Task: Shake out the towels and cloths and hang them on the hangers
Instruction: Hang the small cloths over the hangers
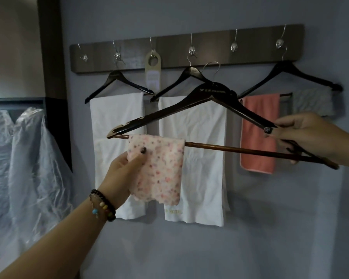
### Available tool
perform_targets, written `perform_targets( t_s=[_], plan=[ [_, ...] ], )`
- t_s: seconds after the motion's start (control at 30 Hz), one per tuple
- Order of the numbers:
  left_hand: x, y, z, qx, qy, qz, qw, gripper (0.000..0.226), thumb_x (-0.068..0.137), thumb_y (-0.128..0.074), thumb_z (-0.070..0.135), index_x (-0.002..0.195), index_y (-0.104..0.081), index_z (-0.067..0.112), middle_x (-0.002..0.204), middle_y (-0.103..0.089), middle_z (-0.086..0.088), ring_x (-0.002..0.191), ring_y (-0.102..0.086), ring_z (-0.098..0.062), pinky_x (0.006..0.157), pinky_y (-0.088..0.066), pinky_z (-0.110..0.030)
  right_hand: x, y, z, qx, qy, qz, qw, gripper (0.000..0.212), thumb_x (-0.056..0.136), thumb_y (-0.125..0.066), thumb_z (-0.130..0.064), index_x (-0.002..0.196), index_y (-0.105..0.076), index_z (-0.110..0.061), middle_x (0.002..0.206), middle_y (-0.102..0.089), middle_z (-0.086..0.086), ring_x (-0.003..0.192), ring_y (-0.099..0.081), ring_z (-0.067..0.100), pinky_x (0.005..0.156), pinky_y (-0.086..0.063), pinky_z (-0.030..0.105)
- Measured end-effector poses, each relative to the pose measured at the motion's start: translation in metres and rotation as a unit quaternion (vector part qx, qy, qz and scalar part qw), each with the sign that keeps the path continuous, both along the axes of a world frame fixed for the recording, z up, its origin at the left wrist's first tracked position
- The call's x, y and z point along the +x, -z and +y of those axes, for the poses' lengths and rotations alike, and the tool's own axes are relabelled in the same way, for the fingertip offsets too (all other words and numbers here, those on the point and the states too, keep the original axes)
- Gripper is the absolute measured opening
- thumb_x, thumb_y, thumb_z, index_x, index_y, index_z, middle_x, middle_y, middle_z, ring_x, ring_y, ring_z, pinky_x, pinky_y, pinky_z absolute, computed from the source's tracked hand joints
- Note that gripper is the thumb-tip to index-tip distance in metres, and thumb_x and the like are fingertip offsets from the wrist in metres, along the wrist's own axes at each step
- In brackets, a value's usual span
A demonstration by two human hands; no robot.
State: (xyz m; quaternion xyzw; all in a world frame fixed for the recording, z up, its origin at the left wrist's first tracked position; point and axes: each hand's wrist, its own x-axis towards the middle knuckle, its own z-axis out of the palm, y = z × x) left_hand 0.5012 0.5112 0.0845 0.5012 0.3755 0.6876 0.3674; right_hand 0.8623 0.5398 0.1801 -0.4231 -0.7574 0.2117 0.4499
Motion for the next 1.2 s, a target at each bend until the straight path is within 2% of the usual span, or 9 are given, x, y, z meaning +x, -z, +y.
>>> perform_targets(
  t_s=[0.13, 0.3, 0.43, 0.6, 0.7, 0.83, 0.93, 1.1, 1.2],
  plan=[
    [0.015, 0.001, 0.002, -0.028, 0.074, -0.119, 0.99, 0.037, 0.099, -0.041, 0.041, 0.108, -0.067, 0.016, 0.103, -0.074, -0.004, 0.093, -0.072, -0.021, 0.079, -0.051, -0.039, 0.019, 0.002, -0.005, -0.006, 0.008, 0.004, 1.0, 0.012, 0.089, -0.062, -0.016, 0.089, -0.073, -0.01, 0.049, -0.045, 0.005, 0.044, -0.046, 0.014, 0.043, -0.053, 0.033],
    [0.026, 0.006, 0.01, 0.0, 0.111, -0.06, 0.992, 0.033, 0.099, -0.036, 0.006, 0.113, -0.065, 0.013, 0.084, -0.072, -0.004, 0.072, -0.07, -0.017, 0.057, -0.057, -0.028, 0.039, 0.003, -0.008, -0.004, 0.014, 0.01, 1.0, 0.013, 0.088, -0.062, -0.017, 0.086, -0.073, -0.011, 0.047, -0.044, 0.004, 0.044, -0.044, 0.018, 0.042, -0.052, 0.033],
    [0.026, 0.005, 0.018, 0.01, 0.063, -0.039, 0.997, 0.027, 0.097, -0.042, 0.001, 0.107, -0.066, 0.007, 0.093, -0.073, -0.01, 0.082, -0.071, -0.023, 0.07, -0.061, -0.034, 0.048, -0.003, -0.01, 0.002, 0.021, 0.024, 0.999, 0.015, 0.088, -0.062, -0.016, 0.081, -0.075, -0.014, 0.047, -0.044, 0.004, 0.043, -0.045, 0.017, 0.044, -0.053, 0.035],
    [0.026, 0.012, 0.03, 0.005, 0.039, -0.028, 0.999, 0.033, 0.094, -0.041, -0.013, 0.114, -0.063, -0.001, 0.113, -0.068, -0.022, 0.094, -0.07, -0.028, 0.08, -0.059, -0.037, 0.048, -0.007, -0.011, 0.018, 0.029, 0.034, 0.999, 0.015, 0.09, -0.062, -0.019, 0.082, -0.075, -0.015, 0.049, -0.043, 0.005, 0.044, -0.047, 0.015, 0.047, -0.053, 0.035],
    [0.025, 0.01, 0.033, 0.0, 0.075, -0.08, 0.994, 0.033, 0.099, -0.038, 0.002, 0.124, -0.059, 0.006, 0.121, -0.066, -0.016, 0.1, -0.069, -0.026, 0.084, -0.058, -0.038, 0.046, -0.008, -0.009, 0.017, 0.027, 0.03, 0.999, 0.016, 0.09, -0.062, -0.019, 0.083, -0.075, -0.015, 0.048, -0.043, 0.005, 0.045, -0.047, 0.016, 0.049, -0.054, 0.036],
    [0.015, -0.003, 0.033, -0.027, 0.139, -0.186, 0.972, 0.055, 0.092, -0.043, 0.055, 0.115, -0.07, 0.012, 0.118, -0.069, -0.012, 0.108, -0.066, -0.032, 0.089, -0.052, -0.05, 0.037, -0.013, -0.001, 0.028, 0.031, 0.014, 0.999, 0.014, 0.09, -0.062, -0.016, 0.083, -0.075, -0.015, 0.049, -0.043, 0.006, 0.045, -0.047, 0.016, 0.048, -0.054, 0.038],
    [0.01, -0.017, 0.032, 0.001, 0.154, -0.105, 0.983, 0.059, 0.069, -0.069, 0.061, 0.104, -0.074, 0.014, 0.112, -0.071, -0.01, 0.103, -0.068, -0.028, 0.084, -0.051, -0.044, 0.028, -0.013, 0.004, 0.035, 0.015, -0.008, 0.999, 0.013, 0.089, -0.063, -0.016, 0.083, -0.075, -0.017, 0.049, -0.046, 0.006, 0.045, -0.047, 0.018, 0.051, -0.056, 0.043],
    [0.015, -0.028, 0.047, 0.009, 0.089, 0.02, 0.996, 0.036, 0.078, -0.07, 0.03, 0.106, -0.068, 0.008, 0.103, -0.072, -0.013, 0.087, -0.072, -0.022, 0.068, -0.059, -0.032, 0.015, -0.009, 0.017, 0.055, 0.006, -0.016, 0.998, 0.01, 0.088, -0.063, -0.013, 0.092, -0.072, -0.011, 0.049, -0.047, 0.007, 0.044, -0.048, 0.017, 0.052, -0.056, 0.047],
    [0.012, -0.025, 0.058, 0.017, 0.093, 0.039, 0.995, 0.057, 0.064, -0.085, 0.039, 0.105, -0.067, 0.003, 0.103, -0.073, -0.016, 0.089, -0.072, -0.027, 0.065, -0.059, -0.033, 0.015, -0.009, 0.027, 0.056, 0.006, -0.015, 0.998, 0.011, 0.088, -0.063, -0.014, 0.092, -0.072, -0.012, 0.049, -0.047, 0.007, 0.045, -0.047, 0.02, 0.051, -0.056, 0.046]
  ],
)
